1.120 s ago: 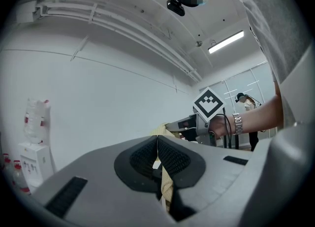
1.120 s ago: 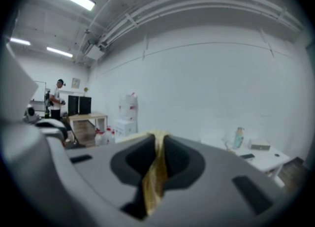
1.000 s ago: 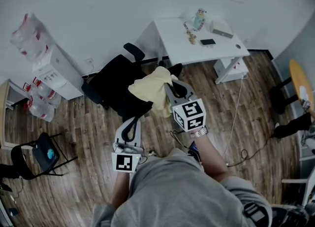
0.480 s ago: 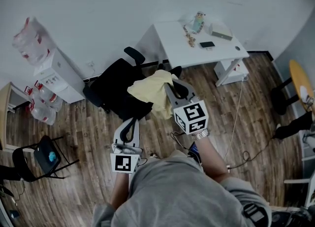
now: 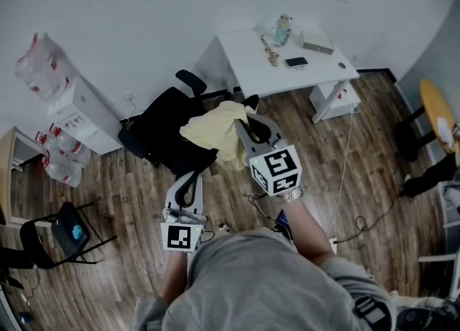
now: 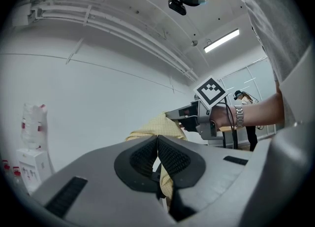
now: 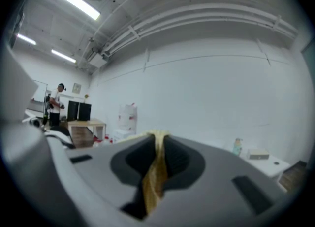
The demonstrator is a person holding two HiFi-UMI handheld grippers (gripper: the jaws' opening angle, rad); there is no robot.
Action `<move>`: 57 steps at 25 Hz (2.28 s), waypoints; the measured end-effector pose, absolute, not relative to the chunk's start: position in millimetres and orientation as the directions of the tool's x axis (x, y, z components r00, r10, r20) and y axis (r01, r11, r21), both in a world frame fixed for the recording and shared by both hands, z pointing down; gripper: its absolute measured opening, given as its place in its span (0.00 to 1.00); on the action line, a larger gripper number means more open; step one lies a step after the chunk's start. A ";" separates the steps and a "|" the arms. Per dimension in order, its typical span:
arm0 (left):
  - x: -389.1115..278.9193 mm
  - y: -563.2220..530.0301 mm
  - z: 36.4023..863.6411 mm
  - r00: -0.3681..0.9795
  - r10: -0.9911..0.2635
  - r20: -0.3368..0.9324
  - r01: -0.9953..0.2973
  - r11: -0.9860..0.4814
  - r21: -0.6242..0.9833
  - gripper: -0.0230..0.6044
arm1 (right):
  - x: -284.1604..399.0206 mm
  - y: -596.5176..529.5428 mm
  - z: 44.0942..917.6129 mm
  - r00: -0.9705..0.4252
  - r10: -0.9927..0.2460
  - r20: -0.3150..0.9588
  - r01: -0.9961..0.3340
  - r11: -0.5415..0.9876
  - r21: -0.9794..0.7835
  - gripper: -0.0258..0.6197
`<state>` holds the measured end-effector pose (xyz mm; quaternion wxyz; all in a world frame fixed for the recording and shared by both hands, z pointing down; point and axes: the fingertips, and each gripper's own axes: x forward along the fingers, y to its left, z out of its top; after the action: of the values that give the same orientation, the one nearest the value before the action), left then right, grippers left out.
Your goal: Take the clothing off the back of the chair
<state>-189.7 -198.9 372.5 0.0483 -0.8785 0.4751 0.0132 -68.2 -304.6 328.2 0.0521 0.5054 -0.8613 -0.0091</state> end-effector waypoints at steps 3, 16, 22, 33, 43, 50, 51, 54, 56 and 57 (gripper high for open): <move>-179.8 -197.5 369.2 0.550 -0.832 -0.070 -0.835 -0.545 -0.074 0.09 | -62.1 -302.0 326.2 -0.494 -0.866 0.080 -0.864 0.499 0.065 0.14; -151.2 -173.6 366.9 0.515 -0.856 -0.051 -0.857 -0.511 -0.074 0.09 | -46.6 -287.2 308.2 -0.547 -0.836 0.051 -0.833 0.549 0.071 0.14; -142.3 -162.3 364.6 0.496 -0.866 -0.056 -0.868 -0.492 -0.069 0.09 | -39.1 -277.9 301.5 -0.562 -0.826 0.040 -0.822 0.564 0.079 0.14; -126.3 -145.7 362.9 0.467 -0.883 -0.056 -0.884 -0.462 -0.075 0.09 | -26.1 -266.3 281.7 -0.592 -0.806 0.006 -0.801 0.590 0.101 0.14; -112.8 -134.3 357.5 0.426 -0.902 -0.067 -0.903 -0.420 -0.086 0.09 | -9.4 -255.0 269.8 -0.613 -0.790 -0.022 -0.787 0.608 0.108 0.14; -95.1 -121.1 357.9 0.408 -0.910 -0.076 -0.911 -0.400 -0.099 0.09 | 4.6 -242.5 259.3 -0.634 -0.771 -0.057 -0.771 0.627 0.111 0.14; -92.9 -118.8 358.6 0.405 -0.912 -0.074 -0.912 -0.397 -0.098 0.09 | 6.8 -240.4 257.8 -0.637 -0.768 -0.060 -0.769 0.629 0.112 0.14; -85.3 -113.9 359.4 0.393 -0.917 -0.070 -0.917 -0.386 -0.097 0.09 | 14.3 -236.4 252.6 -0.645 -0.761 -0.071 -0.763 0.636 0.115 0.14; -80.8 -111.8 360.2 0.390 -0.919 -0.067 -0.919 -0.382 -0.100 0.09 | 19.1 -234.4 249.7 -0.649 -0.757 -0.077 -0.760 0.639 0.117 0.14; -79.0 -110.4 360.6 0.388 -0.919 -0.066 -0.919 -0.381 -0.100 0.09 | 21.2 -233.1 248.3 -0.650 -0.756 -0.080 -0.759 0.640 0.117 0.14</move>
<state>-79.0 -110.4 360.6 0.0600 -0.8308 0.5533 -0.0005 21.2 -233.1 248.3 -0.0117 0.4184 -0.9055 -0.0701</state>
